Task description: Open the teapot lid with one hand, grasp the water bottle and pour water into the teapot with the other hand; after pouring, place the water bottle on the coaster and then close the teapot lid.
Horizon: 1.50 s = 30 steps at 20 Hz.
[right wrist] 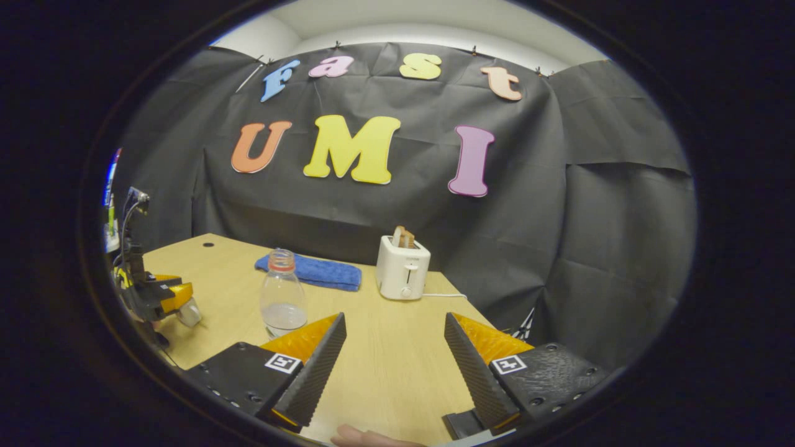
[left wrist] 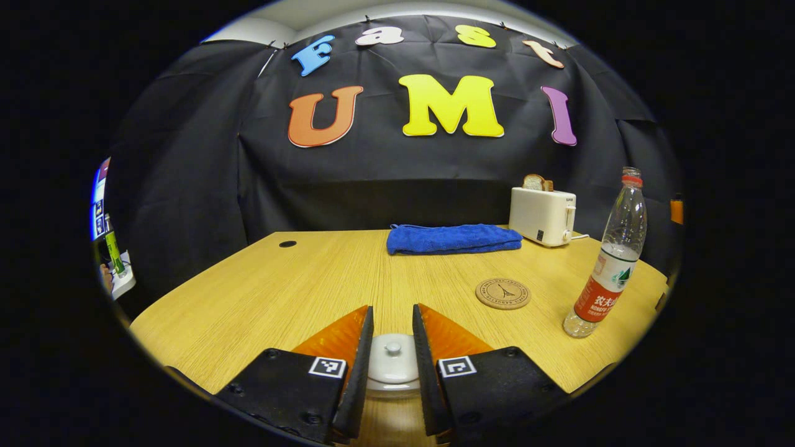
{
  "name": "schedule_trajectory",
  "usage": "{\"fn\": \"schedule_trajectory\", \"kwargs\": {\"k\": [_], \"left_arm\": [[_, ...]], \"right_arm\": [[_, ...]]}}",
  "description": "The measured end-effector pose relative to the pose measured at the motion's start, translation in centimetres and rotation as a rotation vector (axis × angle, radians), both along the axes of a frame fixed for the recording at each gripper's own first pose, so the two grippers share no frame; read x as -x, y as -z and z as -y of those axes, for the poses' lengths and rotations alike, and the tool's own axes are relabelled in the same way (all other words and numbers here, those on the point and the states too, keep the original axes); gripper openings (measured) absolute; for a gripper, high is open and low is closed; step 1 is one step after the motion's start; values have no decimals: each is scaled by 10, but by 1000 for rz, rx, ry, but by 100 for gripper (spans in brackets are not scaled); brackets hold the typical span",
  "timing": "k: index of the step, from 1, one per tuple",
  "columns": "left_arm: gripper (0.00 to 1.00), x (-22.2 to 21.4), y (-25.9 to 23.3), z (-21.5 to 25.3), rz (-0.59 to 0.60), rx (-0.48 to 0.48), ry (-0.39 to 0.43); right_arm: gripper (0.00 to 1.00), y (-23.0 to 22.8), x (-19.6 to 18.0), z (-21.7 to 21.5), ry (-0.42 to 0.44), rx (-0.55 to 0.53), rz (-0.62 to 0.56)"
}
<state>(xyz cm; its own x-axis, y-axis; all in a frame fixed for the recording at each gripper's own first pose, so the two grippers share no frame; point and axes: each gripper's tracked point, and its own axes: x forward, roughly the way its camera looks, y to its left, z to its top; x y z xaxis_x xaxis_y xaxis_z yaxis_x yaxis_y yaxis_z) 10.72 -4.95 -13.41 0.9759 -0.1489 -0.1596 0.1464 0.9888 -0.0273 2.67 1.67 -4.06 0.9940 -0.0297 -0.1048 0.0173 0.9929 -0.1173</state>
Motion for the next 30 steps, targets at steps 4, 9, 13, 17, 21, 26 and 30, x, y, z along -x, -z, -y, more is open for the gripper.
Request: {"fn": "schedule_trajectory", "kwargs": {"k": [4, 9, 13, 17, 21, 26, 30], "left_arm": [[24, -2, 0, -1, -3, 7, -5], [6, 0, -4, 1, 8, -15, 28], [3, 7, -13, -1, -1, 19, 30], [3, 18, -38, -10, 26, 72, 32], [3, 31, -51, -32, 9, 42, -18], [3, 45, -65, -42, -1, 32, -30], [3, 56, -78, -41, 15, 41, 2]], "right_arm": [[98, 6, -3, -8, -12, 10, -14], [95, 22, -11, -34, -84, -5, -39], [99, 38, -15, -65, -188, -63, -75], [98, 48, -17, -87, -232, -82, -92], [98, 53, -23, -107, -262, -125, -54], [96, 53, -38, -127, -278, -152, 56], [98, 62, -57, -142, -296, -177, 67]]}}
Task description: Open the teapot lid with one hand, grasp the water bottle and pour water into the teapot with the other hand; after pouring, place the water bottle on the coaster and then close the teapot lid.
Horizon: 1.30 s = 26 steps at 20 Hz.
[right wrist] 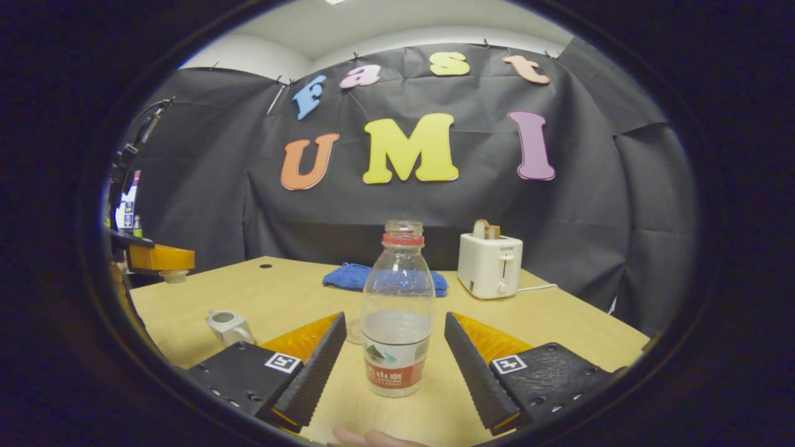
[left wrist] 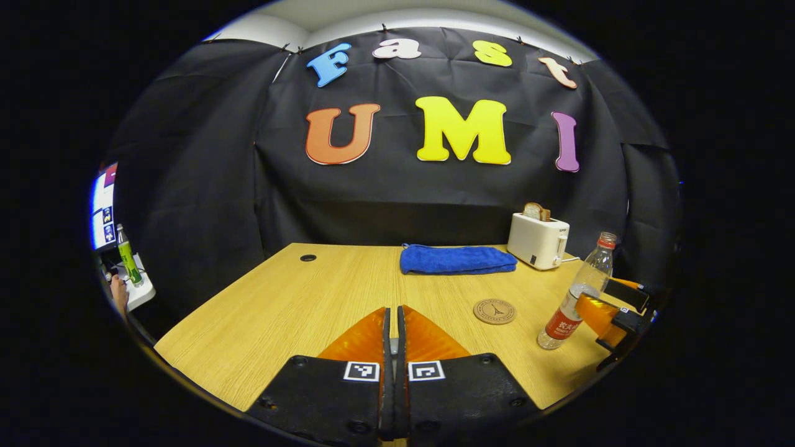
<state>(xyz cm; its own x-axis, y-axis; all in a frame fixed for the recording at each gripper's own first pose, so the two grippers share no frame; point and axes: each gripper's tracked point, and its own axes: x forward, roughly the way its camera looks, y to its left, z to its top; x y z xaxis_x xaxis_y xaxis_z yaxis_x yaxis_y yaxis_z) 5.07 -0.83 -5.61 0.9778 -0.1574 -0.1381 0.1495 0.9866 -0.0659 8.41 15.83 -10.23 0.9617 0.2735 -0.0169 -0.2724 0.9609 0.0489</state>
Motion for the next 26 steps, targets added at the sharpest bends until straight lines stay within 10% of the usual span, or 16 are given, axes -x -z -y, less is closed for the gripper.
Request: {"fn": "schedule_trajectory", "kwargs": {"k": [16, 26], "left_arm": [[3, 15, -19, -39, 20, 6, 16], [3, 29, -41, -68, 72, 29, -3]], "right_arm": [[75, 5, -29, 2, 115, 37, -60], [74, -28, -2, -46, 173, 389, 24]]}}
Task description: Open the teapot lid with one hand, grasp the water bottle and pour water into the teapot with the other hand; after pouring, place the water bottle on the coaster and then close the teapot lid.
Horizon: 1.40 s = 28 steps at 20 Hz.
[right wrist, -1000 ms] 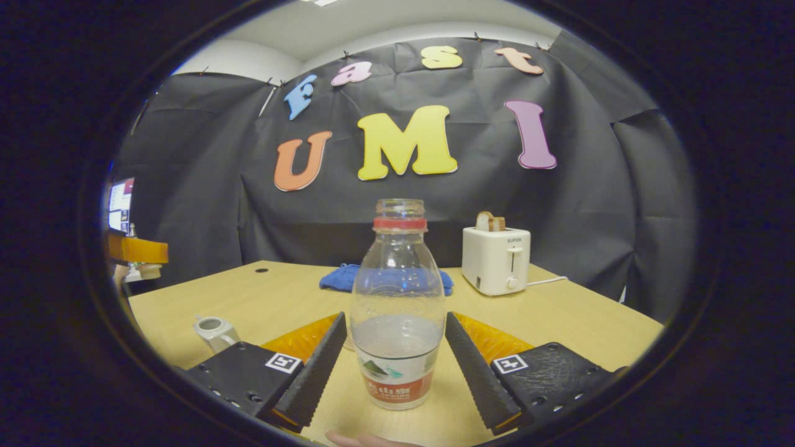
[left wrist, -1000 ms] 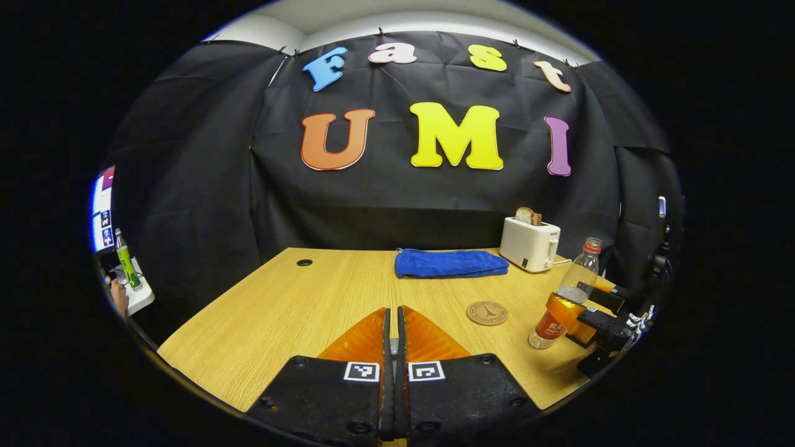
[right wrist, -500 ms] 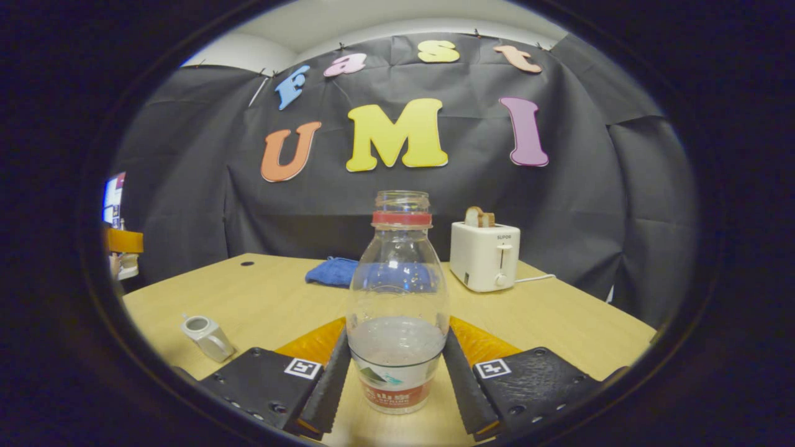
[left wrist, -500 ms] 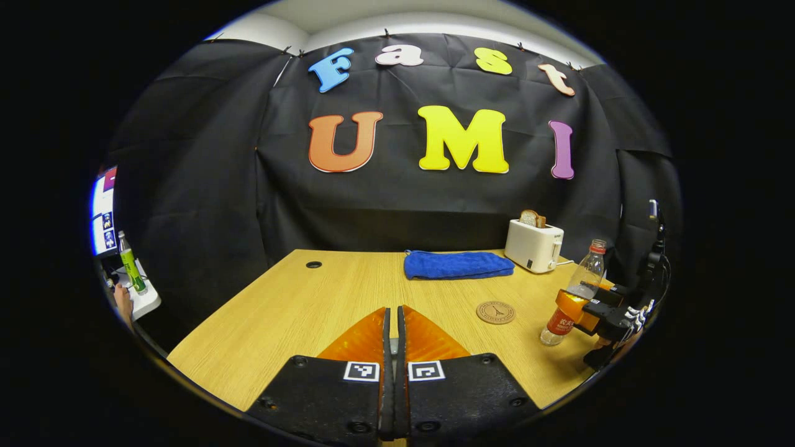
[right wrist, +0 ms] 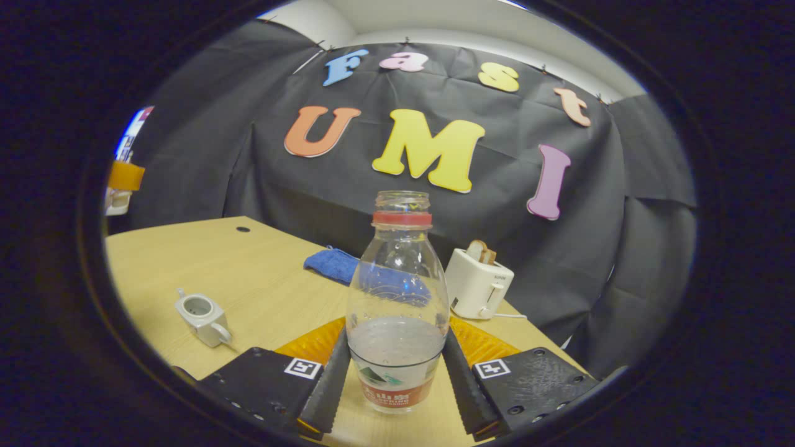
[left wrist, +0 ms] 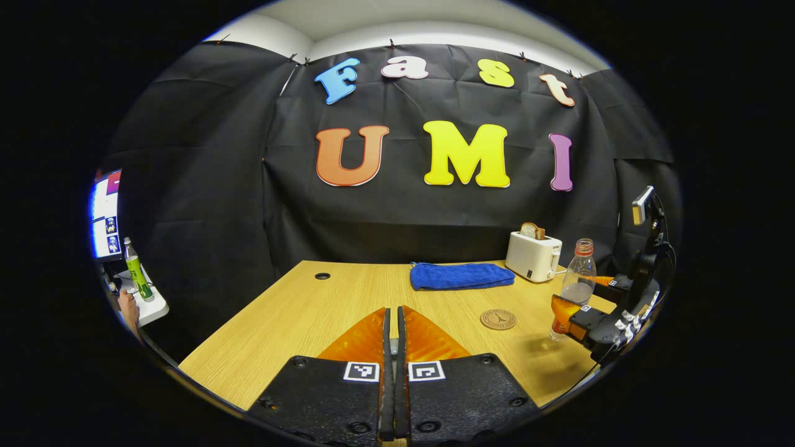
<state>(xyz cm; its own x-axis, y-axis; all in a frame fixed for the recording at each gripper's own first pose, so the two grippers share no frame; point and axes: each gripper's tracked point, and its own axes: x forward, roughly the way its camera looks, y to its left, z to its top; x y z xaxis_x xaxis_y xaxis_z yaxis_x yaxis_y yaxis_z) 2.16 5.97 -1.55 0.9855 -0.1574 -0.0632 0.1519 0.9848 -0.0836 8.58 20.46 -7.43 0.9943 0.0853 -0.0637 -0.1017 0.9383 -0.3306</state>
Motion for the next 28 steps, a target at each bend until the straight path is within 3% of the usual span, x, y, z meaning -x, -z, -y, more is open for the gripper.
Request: {"fn": "schedule_trajectory", "kwargs": {"k": [10, 17, 28], "left_arm": [[3, -1, 3, -19, -11, 37, -16], [3, -3, 3, -24, -12, 48, -27], [4, -7, 11, -29, -33, 39, -24]], "right_arm": [[74, 35, -7, -48, 10, 542, 7], [75, 57, -2, -65, -13, 915, 105], [77, 44, -8, -71, 23, 1245, 209]]}}
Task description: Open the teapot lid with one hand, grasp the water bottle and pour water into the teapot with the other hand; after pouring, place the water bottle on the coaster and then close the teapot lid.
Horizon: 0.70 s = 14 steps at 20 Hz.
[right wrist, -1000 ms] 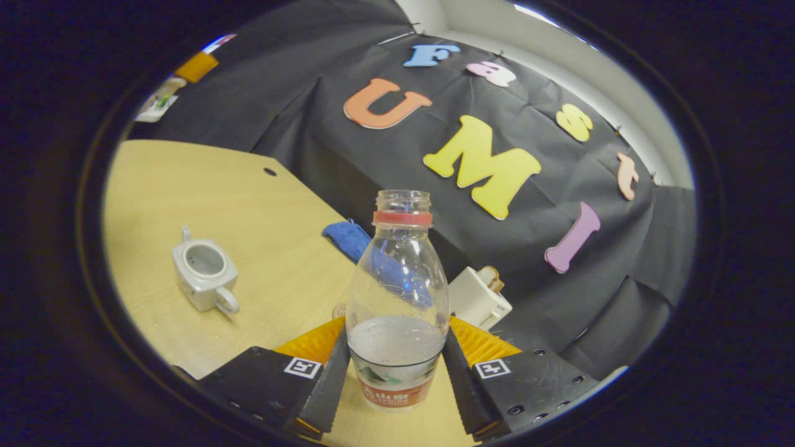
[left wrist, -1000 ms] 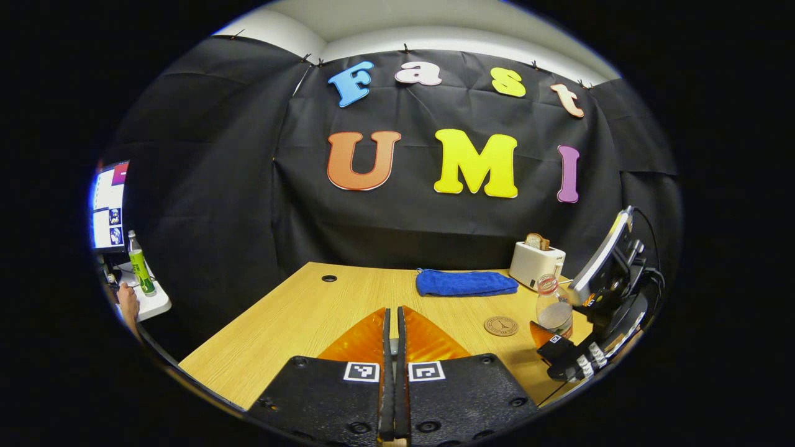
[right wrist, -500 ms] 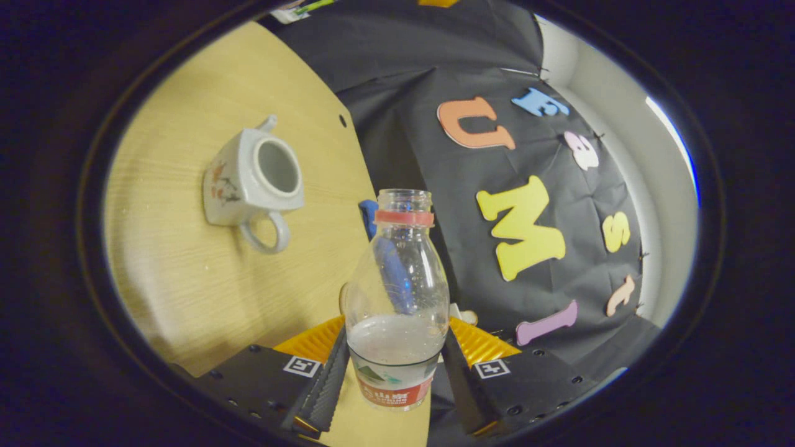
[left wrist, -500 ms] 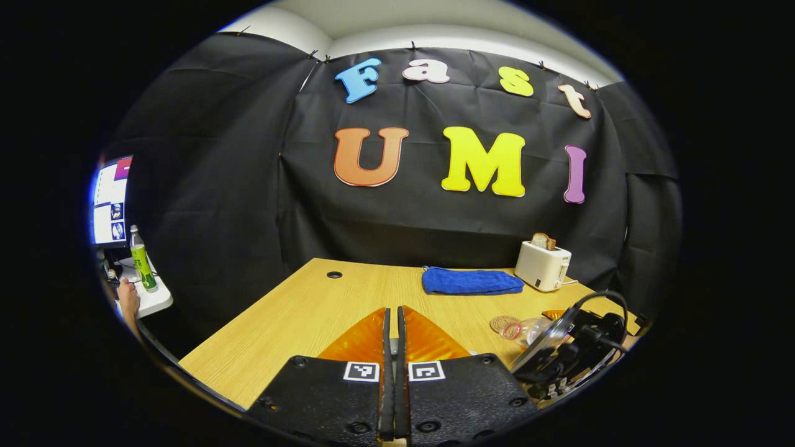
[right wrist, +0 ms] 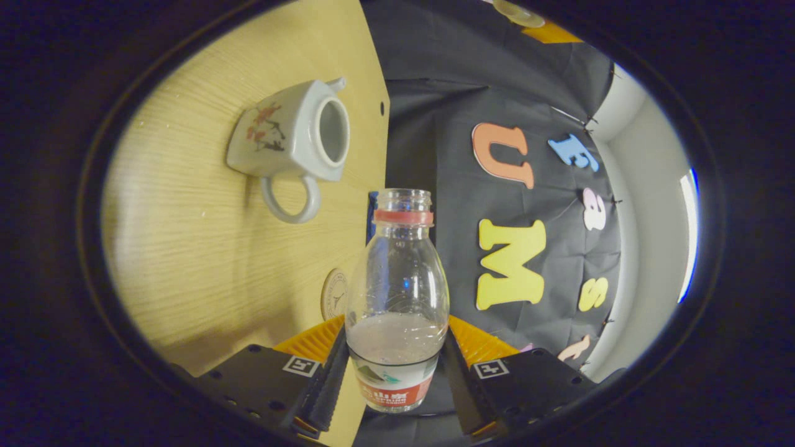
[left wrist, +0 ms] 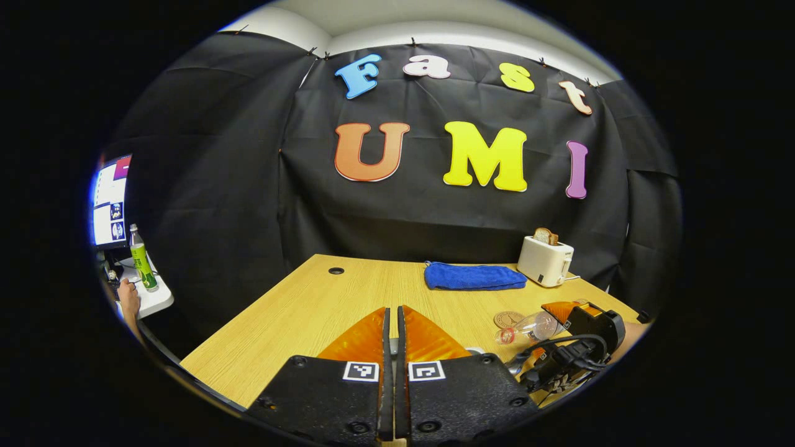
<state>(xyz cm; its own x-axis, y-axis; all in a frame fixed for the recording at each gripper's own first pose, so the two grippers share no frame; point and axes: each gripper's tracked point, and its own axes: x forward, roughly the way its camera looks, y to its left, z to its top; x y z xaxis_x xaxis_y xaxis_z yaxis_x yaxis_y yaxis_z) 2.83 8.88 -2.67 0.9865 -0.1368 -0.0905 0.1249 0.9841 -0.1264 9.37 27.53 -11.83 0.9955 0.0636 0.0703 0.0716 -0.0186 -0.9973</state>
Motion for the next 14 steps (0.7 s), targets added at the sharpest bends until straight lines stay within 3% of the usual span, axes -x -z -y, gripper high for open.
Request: {"fn": "schedule_trajectory", "kwargs": {"k": [9, 14], "left_arm": [[4, 2, 2, 2, 4, -42, 12], [3, 1, 5, 4, 3, -111, 7]], "right_arm": [[77, -24, -1, -20, -35, 216, 120], [76, -40, 2, -32, -53, 316, 192]]}}
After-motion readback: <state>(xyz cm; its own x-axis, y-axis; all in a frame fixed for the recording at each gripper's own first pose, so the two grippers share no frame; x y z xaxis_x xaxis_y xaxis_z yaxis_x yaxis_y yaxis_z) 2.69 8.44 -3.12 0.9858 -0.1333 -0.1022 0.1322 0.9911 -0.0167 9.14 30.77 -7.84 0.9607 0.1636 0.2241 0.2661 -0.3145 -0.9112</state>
